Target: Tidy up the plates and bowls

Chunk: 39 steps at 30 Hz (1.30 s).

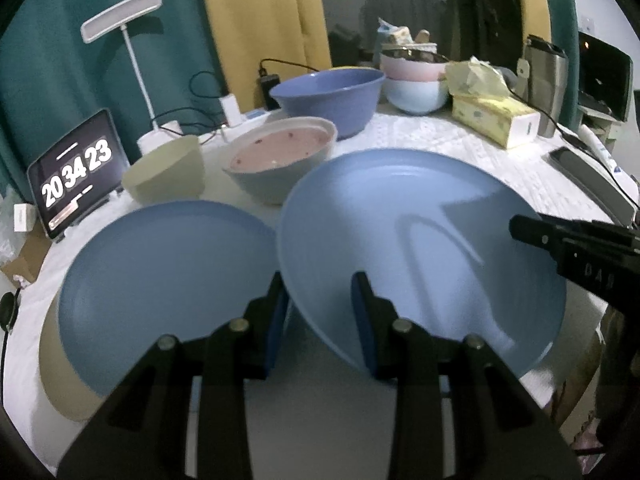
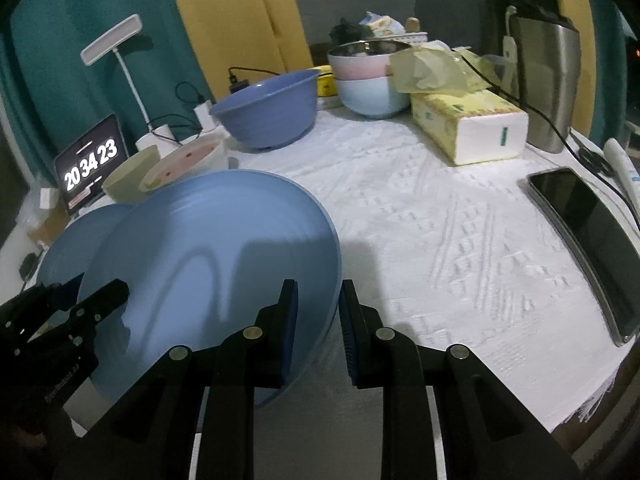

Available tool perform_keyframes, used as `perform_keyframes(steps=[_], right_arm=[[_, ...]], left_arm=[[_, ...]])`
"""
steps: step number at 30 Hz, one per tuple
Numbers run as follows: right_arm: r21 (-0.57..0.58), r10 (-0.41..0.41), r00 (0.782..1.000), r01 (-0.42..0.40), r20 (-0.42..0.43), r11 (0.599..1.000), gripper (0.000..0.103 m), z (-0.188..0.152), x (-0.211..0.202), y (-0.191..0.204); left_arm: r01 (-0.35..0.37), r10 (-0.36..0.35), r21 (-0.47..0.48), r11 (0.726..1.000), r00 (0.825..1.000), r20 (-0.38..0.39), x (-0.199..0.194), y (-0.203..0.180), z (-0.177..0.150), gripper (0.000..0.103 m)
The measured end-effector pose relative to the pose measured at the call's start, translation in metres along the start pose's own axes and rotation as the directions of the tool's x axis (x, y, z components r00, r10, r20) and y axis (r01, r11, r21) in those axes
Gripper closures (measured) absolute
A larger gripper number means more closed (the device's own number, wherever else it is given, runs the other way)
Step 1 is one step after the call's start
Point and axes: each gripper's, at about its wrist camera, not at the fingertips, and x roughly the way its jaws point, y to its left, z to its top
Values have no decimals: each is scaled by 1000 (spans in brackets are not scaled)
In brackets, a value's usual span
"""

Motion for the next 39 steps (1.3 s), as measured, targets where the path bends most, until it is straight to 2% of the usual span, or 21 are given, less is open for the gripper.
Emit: perform_keyframes(steps=[12,18,29,33,39], right_arm=[[24,-35,999,36,-16,999,80,4,7,-17],[34,-47,999,47,-7,998,80,8,7,-16],[22,-109,993,108,38,994,80,17,-6,-7],[17,-117,992,117,45,993,79,16,-14,-2],[-4,-119,991,119,64,993,78,17,-24,14]], left_arm=[[21,-20,26,999,999,-34,18,-14,6,69],[19,-18,7,1000,997,-70,25,-10,7,68],[23,-24,-49,999,1000,-12,5,7,3,65],[44,-42,-75,996,999,21,-5,15,2,57],[50,-44,-109,993,997,57,-19,28,1,57]])
